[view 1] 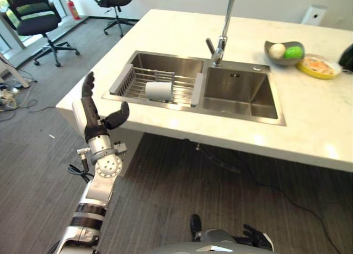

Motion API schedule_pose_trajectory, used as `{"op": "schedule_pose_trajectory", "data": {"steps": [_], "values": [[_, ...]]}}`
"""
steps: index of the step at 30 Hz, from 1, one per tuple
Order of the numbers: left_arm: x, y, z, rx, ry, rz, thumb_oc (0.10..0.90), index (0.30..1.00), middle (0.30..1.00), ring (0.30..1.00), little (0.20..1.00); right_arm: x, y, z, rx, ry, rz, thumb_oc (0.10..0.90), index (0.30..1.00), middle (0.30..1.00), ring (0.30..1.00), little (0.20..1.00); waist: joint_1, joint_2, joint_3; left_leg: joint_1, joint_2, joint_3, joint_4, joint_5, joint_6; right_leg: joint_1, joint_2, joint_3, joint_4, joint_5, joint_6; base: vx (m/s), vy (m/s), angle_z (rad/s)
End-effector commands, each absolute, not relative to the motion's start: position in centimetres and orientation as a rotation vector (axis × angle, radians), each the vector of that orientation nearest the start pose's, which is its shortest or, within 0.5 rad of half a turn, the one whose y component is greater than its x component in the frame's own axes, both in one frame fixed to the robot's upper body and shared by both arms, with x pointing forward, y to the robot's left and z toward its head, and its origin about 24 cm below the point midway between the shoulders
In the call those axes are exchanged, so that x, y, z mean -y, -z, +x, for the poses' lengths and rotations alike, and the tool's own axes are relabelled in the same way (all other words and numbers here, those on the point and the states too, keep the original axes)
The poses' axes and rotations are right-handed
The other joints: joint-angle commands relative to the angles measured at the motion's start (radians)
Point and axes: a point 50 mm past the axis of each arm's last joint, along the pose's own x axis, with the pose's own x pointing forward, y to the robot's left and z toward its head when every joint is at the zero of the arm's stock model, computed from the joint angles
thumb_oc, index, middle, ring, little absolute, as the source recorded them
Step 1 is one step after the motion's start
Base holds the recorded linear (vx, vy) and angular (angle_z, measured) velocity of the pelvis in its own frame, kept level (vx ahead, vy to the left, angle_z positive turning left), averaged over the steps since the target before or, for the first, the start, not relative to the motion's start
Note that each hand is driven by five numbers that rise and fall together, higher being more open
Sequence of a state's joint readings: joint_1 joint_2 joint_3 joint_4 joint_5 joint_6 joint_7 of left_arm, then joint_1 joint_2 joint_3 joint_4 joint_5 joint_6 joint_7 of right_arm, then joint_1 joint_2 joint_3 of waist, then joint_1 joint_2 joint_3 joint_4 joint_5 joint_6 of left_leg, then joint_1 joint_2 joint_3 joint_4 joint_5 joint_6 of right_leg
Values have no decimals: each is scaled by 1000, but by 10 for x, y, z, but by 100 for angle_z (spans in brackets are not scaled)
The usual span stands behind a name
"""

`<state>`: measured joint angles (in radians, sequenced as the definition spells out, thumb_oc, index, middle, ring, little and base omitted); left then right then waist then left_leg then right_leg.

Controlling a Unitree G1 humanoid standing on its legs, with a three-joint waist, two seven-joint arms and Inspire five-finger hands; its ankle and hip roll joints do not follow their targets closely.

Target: Place the dishes in the dishwasher.

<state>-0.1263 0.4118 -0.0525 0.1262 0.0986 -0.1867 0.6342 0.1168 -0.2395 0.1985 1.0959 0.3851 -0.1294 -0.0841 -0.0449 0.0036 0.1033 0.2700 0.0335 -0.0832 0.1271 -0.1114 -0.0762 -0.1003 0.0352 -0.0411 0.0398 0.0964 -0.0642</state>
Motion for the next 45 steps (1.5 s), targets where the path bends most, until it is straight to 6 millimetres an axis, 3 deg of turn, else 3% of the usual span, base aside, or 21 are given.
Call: {"op": "schedule_pose_trajectory", "data": {"steps": [1, 3, 5, 6, 7, 8, 9, 11, 12, 14, 17, 19, 22, 24, 25, 26, 30, 34, 39, 45], "values": [[-207, -183, 286, 750, -348, 188, 800, 900, 900, 900, 900, 223, 141, 128, -908, 147, -63, 800, 900, 900, 900, 900, 4, -48, 41, -270, -95, 91, 354, 167, -114, 198, -83, -20, -101, -56, 139, 161, -88, 22], [-202, -194, 286, 793, -313, 209, 800, 900, 900, 900, 900, 225, 138, 136, -889, 142, -76, 800, 900, 900, 900, 900, 15, -53, 51, -309, -76, 107, 389, 156, -102, 216, -87, -19, -118, -62, 137, 108, -20, 12], [-193, -210, 286, 859, -261, 238, 800, 900, 900, 900, 900, 230, 134, 145, -869, 167, -68, 800, 900, 900, 900, 900, 17, -51, 40, -325, 23, 153, 248, 133, -71, 228, -99, -40, -127, -89, 151, 176, 50, -6], [-193, -211, 286, 860, -260, 238, 800, 900, 900, 900, 900, 230, 134, 145, -868, 168, -67, 800, 900, 900, 900, 900, 20, -51, 42, -318, 23, 156, 242, 132, -71, 231, -100, -38, -127, -91, 151, 147, 113, 3], [-191, -220, 286, 901, -245, 234, 800, 900, 900, 900, 900, 233, 131, 151, -850, 174, -74, 800, 900, 900, 900, 900, 20, -46, 36, -295, 74, 168, 118, 111, -64, 232, -109, -38, -127, -105, 167, 244, 238, -16], [-183, -235, 286, 951, -151, 297, 800, 900, 900, 900, 900, 235, 128, 159, -834, 165, -90, 800, 900, 900, 900, 900, 18, -26, 20, -265, 146, 148, -95, 140, -66, 237, -116, -13, -127, -118, 188, 231, 238, -16], [-183, -235, 286, 951, -151, 297, 800, 900, 900, 900, 900, 235, 128, 159, -834, 165, -90, 800, 900, 900, 900, 900, 18, -26, 20, -265, 146, 148, -95, 140, -66, 237, -116, -13, -127, -118, 188, 248, 249, -36], [-182, -243, 288, 970, -107, 350, 800, 900, 900, 900, 900, 236, 131, 154, -869, 130, -134, 800, 900, 900, 900, 900, 29, -5, 15, -273, 180, 67, -200, 232, -90, 273, -122, 7, -127, -146, 195, 252, 222, -40], [-175, -243, 283, 954, 27, 307, 800, 900, 900, 900, 900, 242, 127, 159, -843, 156, -124, 800, 900, 900, 900, 900, 12, 14, -14, -244, 173, 57, -214, 200, -96, 282, -132, 15, -127, -152, 205, 291, 278, -58], [-175, -250, 287, 941, 107, 364, 800, 900, 900, 900, 900, 247, 124, 163, -826, 197, -71, 800, 900, 900, 900, 900, 0, 9, -33, -239, 151, 56, -214, 181, -98, 272, -150, 16, -127, -129, 219, 195, 237, -71], [-177, -256, 284, 932, 177, 434, 800, 900, 900, 900, 900, 238, 126, 162, -832, 153, -54, 800, 900, 900, 900, 900, 8, -8, -42, -226, 125, 74, -214, 159, -85, 256, -178, 33, -127, -106, 236, 70, 156, -57], [-179, -250, 282, 856, 267, 476, 800, 900, 900, 900, 900, 215, 134, 156, -882, 24, -75, 800, 900, 900, 900, 900, 20, -24, -41, -223, 91, 128, -214, 129, -56, 217, -228, 56, -127, -62, 275, 31, 225, -34], [-182, -245, 280, 823, 286, 470, 800, 900, 900, 900, 900, 213, 135, 156, -889, 17, -73, 800, 900, 900, 900, 900, 31, -26, -39, -222, 88, 148, -214, 124, -51, 202, -236, 58, -126, -46, 284, -20, 94, -58], [-188, -240, 273, 788, 330, 362, 800, 900, 900, 900, 900, 203, 138, 154, -911, -35, -82, 800, 900, 900, 900, 900, 65, -25, -31, -209, 97, 203, -214, 117, -53, 169, -259, -46, -126, 7, 295, -48, 37, -64], [-189, -239, 272, 787, 330, 361, 800, 900, 900, 900, 900, 203, 139, 154, -912, -36, -83, 800, 900, 900, 900, 900, 64, -24, -31, -208, 98, 205, -214, 116, -53, 170, -259, -45, -127, 7, 295, -29, 29, -90], [-191, -231, 271, 733, 370, 276, 800, 900, 900, 900, 900, 199, 142, 147, -937, -61, -91, 800, 900, 900, 900, 900, 71, -26, -33, -197, 99, 223, -214, 111, -53, 169, -268, -87, -127, 24, 300, -4, 30, -89], [-179, -231, 261, 699, 503, 377, 800, 900, 900, 900, 900, 202, 150, 129, -1013, -49, -70, 800, 900, 900, 900, 900, 64, -28, -43, -180, 95, 206, -214, 102, -49, 201, -267, -80, -127, -20, 289, 20, 20, -15], [-175, -229, 260, 677, 527, 530, 800, 900, 900, 900, 900, 198, 154, 122, -1051, -75, -83, 800, 900, 900, 900, 900, 63, -27, -47, -161, 104, 204, -214, 101, -55, 220, -262, -85, -127, -48, 285, 3, -17, 4], [-174, -223, 263, 664, 504, 649, 800, 900, 900, 900, 900, 198, 154, 125, -1046, -77, -90, 800, 900, 900, 900, 900, 61, -26, -45, -157, 114, 203, -214, 106, -60, 229, -255, -88, -127, -65, 280, -5, -31, 0], [-175, -194, 288, 583, 393, 979, 800, 900, 900, 900, 900, 207, 145, 145, -983, -49, -115, 800, 900, 900, 900, 900, 40, -15, -36, -160, 125, 201, -214, 118, -70, 240, -243, -92, -127, -83, 271, -16, -39, 3]]}}
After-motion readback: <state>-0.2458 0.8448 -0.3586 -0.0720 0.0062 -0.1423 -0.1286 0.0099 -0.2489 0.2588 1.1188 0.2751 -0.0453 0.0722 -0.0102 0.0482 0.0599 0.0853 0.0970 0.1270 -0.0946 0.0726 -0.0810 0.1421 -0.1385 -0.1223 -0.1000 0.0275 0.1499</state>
